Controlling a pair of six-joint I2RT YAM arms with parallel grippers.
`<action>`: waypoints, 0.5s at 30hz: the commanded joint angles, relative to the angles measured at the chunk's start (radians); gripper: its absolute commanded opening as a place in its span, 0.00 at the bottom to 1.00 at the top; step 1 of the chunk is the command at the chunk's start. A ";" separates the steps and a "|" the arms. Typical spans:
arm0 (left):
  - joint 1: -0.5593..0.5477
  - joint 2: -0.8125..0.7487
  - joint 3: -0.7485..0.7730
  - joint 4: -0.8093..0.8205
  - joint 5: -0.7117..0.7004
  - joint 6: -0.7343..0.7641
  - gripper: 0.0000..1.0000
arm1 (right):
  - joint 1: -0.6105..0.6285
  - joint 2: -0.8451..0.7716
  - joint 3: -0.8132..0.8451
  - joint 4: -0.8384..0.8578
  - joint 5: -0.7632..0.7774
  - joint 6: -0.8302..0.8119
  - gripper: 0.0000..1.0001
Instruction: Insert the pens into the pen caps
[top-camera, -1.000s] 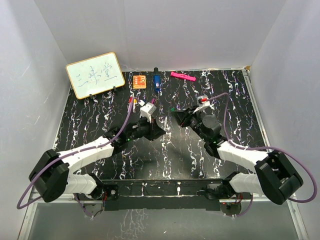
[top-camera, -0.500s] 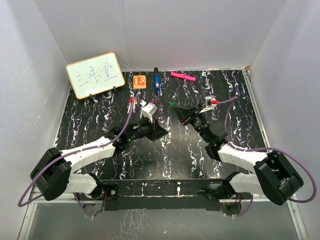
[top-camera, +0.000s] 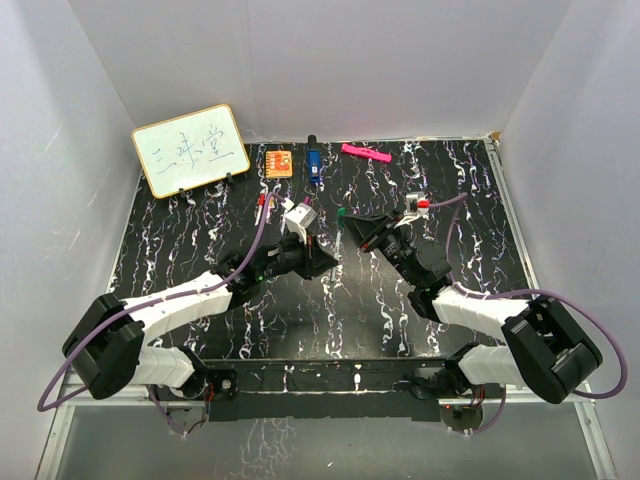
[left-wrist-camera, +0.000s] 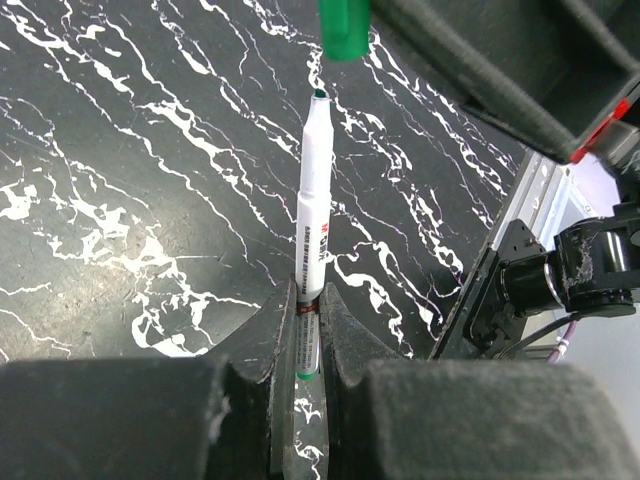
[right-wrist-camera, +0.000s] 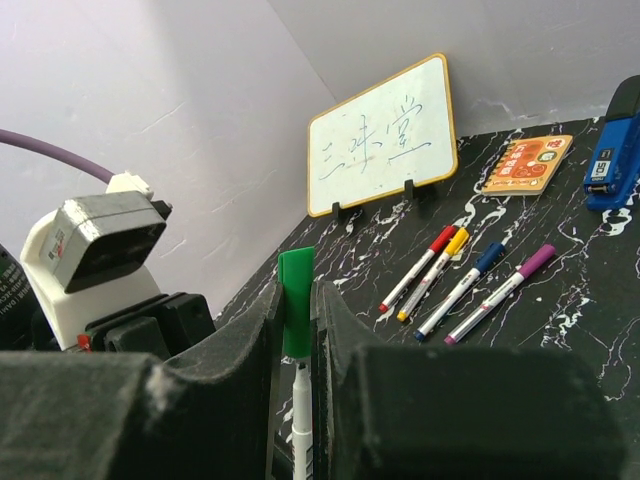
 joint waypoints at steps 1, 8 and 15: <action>-0.004 -0.012 0.043 0.046 0.011 0.008 0.00 | 0.008 0.008 0.017 0.073 -0.013 -0.005 0.00; -0.004 -0.011 0.051 0.046 0.007 0.006 0.00 | 0.014 0.012 0.022 0.071 -0.013 -0.006 0.00; -0.004 -0.009 0.049 0.053 0.004 -0.002 0.00 | 0.017 0.009 0.024 0.059 -0.012 -0.012 0.00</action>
